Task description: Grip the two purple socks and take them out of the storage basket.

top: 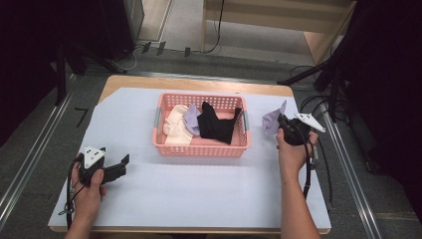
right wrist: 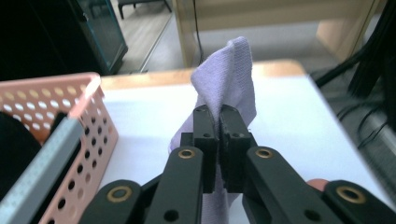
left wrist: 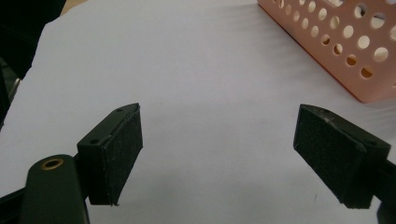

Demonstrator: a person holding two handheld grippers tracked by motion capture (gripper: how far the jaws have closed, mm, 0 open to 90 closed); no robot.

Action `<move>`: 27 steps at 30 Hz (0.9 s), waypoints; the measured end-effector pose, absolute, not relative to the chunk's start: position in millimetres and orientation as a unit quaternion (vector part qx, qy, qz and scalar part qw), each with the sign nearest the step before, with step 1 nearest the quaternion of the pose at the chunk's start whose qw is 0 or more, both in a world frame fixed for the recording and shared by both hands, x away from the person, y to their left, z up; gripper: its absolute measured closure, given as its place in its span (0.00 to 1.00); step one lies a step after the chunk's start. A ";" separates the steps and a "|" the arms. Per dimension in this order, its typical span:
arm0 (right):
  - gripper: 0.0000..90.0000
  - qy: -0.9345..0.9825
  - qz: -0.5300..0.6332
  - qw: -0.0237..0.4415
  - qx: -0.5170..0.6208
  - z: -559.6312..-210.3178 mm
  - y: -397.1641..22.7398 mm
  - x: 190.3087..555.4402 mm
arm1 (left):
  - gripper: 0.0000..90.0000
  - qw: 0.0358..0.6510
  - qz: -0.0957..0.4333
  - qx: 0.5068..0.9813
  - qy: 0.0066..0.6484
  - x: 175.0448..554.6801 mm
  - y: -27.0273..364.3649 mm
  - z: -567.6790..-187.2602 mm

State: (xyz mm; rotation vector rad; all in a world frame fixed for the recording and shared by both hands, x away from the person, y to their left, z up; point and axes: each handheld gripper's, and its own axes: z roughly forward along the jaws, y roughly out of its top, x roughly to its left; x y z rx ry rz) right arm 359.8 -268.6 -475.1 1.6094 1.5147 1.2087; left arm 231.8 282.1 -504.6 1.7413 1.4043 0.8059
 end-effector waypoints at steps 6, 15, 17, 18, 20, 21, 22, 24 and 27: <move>0.66 0.565 0.472 0.295 0.609 -470.9 -266.4 358.8 | 0.18 0.373 0.315 0.681 0.547 232.0 282.2 -504.7; 0.64 0.607 0.496 0.287 0.551 -444.1 -218.8 363.0 | 0.18 0.373 0.314 0.680 0.547 231.9 282.0 -504.7; 0.65 0.612 0.500 0.282 0.544 -440.8 -205.5 365.0 | 0.18 0.371 0.313 0.681 0.548 231.7 282.5 -504.2; 0.65 0.616 0.502 0.280 0.540 -439.6 -199.1 366.0 | 0.18 0.372 0.312 0.681 0.548 231.7 282.5 -504.2; 0.65 0.622 0.505 0.276 0.531 -437.3 -186.0 368.5 | 0.18 0.372 0.312 0.681 0.548 231.7 282.5 -504.2; 0.66 0.625 0.507 0.269 0.530 -436.0 -179.5 369.3 | 0.18 0.372 0.312 0.682 0.547 231.8 282.6 -504.2; 0.66 0.625 0.507 0.269 0.530 -436.0 -179.5 369.3 | 0.18 0.372 0.312 0.682 0.547 231.8 282.6 -504.2; 0.67 0.631 0.515 0.256 0.520 -431.7 -157.6 371.5 | 0.18 0.373 0.313 0.681 0.547 232.0 282.5 -504.5; 0.68 0.640 0.514 0.251 0.514 -430.8 -145.4 372.9 | 0.18 0.373 0.314 0.681 0.547 232.0 282.3 -504.5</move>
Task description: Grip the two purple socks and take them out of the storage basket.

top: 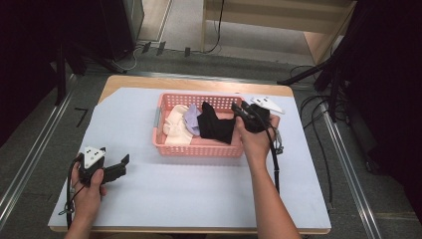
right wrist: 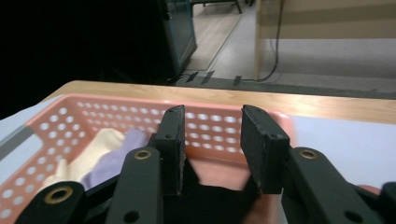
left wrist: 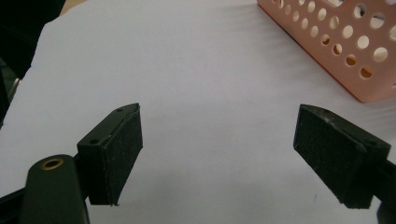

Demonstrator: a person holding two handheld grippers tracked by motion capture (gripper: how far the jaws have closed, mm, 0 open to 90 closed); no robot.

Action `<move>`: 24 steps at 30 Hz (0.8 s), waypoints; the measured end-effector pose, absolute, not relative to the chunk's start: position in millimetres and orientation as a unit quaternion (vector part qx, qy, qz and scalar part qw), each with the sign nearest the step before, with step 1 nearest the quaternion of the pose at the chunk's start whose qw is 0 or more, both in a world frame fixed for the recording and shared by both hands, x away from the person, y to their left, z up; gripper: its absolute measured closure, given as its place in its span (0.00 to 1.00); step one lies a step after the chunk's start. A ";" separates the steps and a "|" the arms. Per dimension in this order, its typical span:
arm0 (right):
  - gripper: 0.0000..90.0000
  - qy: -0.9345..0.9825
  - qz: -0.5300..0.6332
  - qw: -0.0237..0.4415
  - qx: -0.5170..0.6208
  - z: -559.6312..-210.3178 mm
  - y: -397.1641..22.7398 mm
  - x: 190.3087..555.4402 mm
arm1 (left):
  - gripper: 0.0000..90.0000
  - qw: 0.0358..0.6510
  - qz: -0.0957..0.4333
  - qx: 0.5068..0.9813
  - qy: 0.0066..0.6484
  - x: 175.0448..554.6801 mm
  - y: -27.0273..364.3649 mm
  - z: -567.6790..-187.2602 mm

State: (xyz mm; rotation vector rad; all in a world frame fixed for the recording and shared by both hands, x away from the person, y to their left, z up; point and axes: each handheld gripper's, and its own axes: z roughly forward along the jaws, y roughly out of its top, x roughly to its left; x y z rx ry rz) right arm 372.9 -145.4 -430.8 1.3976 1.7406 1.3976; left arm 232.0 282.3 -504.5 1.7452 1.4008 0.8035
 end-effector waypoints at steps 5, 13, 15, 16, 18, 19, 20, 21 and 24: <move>0.69 0.669 0.498 0.237 0.499 -434.0 -107.5 381.4 | 0.18 0.374 0.312 0.681 0.547 231.9 282.6 -504.4; 0.70 0.689 0.484 0.214 0.496 -438.2 -73.0 394.4 | 0.18 0.374 0.311 0.681 0.548 232.0 282.6 -504.4; 0.70 0.695 0.476 0.214 0.494 -441.2 -64.7 397.6 | 0.18 0.374 0.311 0.681 0.548 232.0 282.7 -504.4; 0.70 0.698 0.473 0.215 0.493 -442.1 -62.5 398.7 | 0.18 0.374 0.311 0.681 0.548 232.0 282.7 -504.4; 0.70 0.701 0.468 0.214 0.493 -443.5 -56.8 401.7 | 0.18 0.374 0.310 0.681 0.548 232.1 282.6 -504.4; 0.70 0.701 0.468 0.214 0.493 -443.5 -56.8 401.7 | 0.18 0.374 0.310 0.681 0.548 232.1 282.6 -504.4; 0.70 0.707 0.461 0.213 0.493 -445.6 -51.4 404.4 | 0.18 0.372 0.311 0.682 0.547 232.2 282.6 -504.4; 0.70 0.707 0.461 0.213 0.493 -445.6 -51.4 404.4 | 0.18 0.372 0.311 0.682 0.547 232.2 282.6 -504.4; 0.68 0.726 0.436 0.210 0.489 -451.4 -38.8 408.5 | 0.18 0.374 0.310 0.681 0.549 232.1 282.7 -504.4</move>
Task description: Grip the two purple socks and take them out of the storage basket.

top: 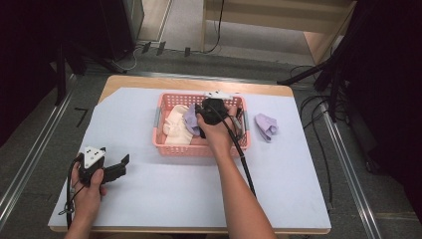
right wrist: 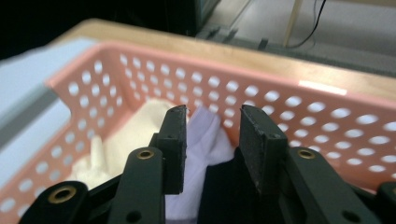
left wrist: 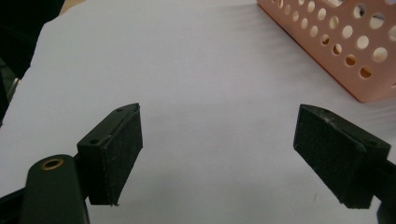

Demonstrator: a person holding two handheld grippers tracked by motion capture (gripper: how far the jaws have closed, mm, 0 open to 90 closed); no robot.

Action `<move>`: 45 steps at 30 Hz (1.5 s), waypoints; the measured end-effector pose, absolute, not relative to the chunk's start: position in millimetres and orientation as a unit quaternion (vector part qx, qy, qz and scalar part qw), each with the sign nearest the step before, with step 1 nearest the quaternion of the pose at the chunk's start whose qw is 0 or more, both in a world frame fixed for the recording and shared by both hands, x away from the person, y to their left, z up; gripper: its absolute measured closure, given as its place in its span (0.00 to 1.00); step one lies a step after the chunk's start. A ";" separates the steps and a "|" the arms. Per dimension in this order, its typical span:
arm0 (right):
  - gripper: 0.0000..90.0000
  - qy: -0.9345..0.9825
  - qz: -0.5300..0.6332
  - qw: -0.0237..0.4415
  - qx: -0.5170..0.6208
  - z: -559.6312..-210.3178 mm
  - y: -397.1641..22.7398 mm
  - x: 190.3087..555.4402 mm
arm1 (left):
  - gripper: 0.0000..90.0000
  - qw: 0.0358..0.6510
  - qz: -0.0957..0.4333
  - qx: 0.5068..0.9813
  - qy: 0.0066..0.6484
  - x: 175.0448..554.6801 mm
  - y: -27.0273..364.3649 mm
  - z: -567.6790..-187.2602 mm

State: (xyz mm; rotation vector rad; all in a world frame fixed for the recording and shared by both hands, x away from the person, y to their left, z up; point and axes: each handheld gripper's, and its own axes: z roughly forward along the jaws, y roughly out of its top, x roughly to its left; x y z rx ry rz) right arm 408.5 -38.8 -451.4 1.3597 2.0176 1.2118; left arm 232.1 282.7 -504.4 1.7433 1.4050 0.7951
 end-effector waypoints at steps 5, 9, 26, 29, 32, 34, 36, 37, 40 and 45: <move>0.67 0.756 0.405 0.184 0.480 -458.4 -28.3 414.7 | 0.18 0.373 0.311 0.682 0.547 232.1 282.7 -504.4; 0.66 0.765 0.407 0.150 0.477 -461.8 -23.5 418.1 | 0.18 0.374 0.311 0.681 0.547 232.2 282.5 -504.6; 0.63 0.821 0.350 0.127 0.432 -479.5 2.1 422.6 | 0.18 0.374 0.312 0.681 0.547 232.0 282.7 -504.4; 0.67 0.826 0.339 0.127 0.431 -481.9 3.6 423.7 | 0.18 0.373 0.312 0.681 0.547 232.0 282.7 -504.4; 0.81 0.831 0.323 0.127 0.435 -484.2 4.4 425.2 | 0.18 0.375 0.311 0.680 0.548 231.9 282.6 -504.5; 0.97 0.831 0.317 0.135 0.437 -478.4 -0.2 426.0 | 0.18 0.376 0.311 0.679 0.549 232.1 282.6 -504.6; 0.97 0.828 0.322 0.136 0.440 -475.6 -2.2 425.9 | 0.18 0.375 0.311 0.679 0.549 232.1 282.6 -504.6; 0.97 0.823 0.332 0.134 0.440 -473.5 -4.3 425.7 | 0.18 0.374 0.310 0.681 0.548 232.0 282.7 -504.4; 0.98 0.811 0.381 0.159 0.415 -464.3 -7.6 418.5 | 0.18 0.375 0.312 0.680 0.548 232.1 282.5 -504.6; 0.98 0.775 0.497 0.150 0.360 -448.1 -20.3 404.3 | 0.18 0.373 0.314 0.681 0.546 232.4 282.2 -504.7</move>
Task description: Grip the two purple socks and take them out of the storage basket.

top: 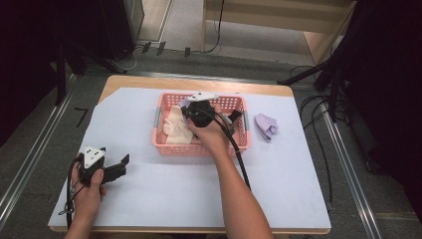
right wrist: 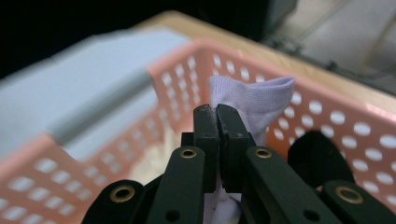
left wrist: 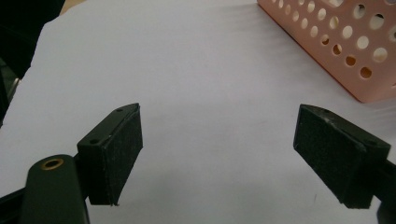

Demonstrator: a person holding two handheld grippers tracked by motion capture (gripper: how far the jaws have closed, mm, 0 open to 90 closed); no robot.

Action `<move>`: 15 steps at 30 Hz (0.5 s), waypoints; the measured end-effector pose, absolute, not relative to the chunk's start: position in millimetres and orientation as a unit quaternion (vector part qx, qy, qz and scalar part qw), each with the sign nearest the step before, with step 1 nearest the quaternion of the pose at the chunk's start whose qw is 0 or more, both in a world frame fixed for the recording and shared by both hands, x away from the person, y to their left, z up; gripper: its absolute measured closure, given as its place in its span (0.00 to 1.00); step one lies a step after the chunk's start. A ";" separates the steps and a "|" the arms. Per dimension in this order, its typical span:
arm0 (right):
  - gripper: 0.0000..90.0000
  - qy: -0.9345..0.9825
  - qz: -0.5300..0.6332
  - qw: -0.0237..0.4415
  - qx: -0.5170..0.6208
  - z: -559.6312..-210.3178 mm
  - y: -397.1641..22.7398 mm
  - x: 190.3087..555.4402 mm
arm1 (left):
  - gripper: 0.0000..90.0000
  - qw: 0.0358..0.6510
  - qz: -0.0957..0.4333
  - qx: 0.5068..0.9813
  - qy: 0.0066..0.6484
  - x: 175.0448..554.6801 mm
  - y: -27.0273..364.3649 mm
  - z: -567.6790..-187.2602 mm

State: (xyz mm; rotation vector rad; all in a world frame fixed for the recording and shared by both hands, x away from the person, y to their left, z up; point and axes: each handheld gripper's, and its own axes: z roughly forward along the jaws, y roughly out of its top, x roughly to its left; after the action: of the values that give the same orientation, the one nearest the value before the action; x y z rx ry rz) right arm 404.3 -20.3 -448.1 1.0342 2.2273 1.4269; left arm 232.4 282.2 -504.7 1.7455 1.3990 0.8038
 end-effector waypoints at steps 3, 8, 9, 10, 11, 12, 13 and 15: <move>0.97 0.748 0.516 0.138 0.394 -447.2 -32.5 406.6 | 0.18 0.373 0.314 0.681 0.547 232.3 282.0 -504.8; 0.96 0.746 0.418 0.169 0.489 -460.5 -34.1 417.8 | 0.18 0.372 0.313 0.682 0.547 232.0 282.4 -504.5; 0.91 0.740 0.427 0.146 0.498 -460.5 -34.0 420.5 | 0.18 0.374 0.312 0.680 0.548 232.0 282.6 -504.4; 0.87 0.741 0.435 0.127 0.497 -460.9 -33.4 421.8 | 0.18 0.374 0.311 0.680 0.548 231.9 282.6 -504.5; 0.83 0.745 0.436 0.115 0.492 -461.9 -32.1 423.1 | 0.18 0.375 0.311 0.680 0.548 232.0 282.6 -504.5; 0.83 0.745 0.436 0.115 0.492 -461.9 -32.1 423.1 | 0.18 0.375 0.311 0.680 0.548 232.0 282.6 -504.5; 0.75 0.756 0.429 0.103 0.484 -464.4 -29.6 424.9 | 0.18 0.374 0.312 0.680 0.547 232.1 282.7 -504.6; 0.69 0.762 0.424 0.093 0.481 -465.9 -25.0 426.0 | 0.18 0.374 0.313 0.680 0.547 232.1 282.6 -504.5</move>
State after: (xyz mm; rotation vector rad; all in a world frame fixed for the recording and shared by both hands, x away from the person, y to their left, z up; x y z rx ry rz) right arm 426.0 -25.0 -465.9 1.4275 2.2623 1.2584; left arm 232.1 282.6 -504.5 1.7424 1.4007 0.8004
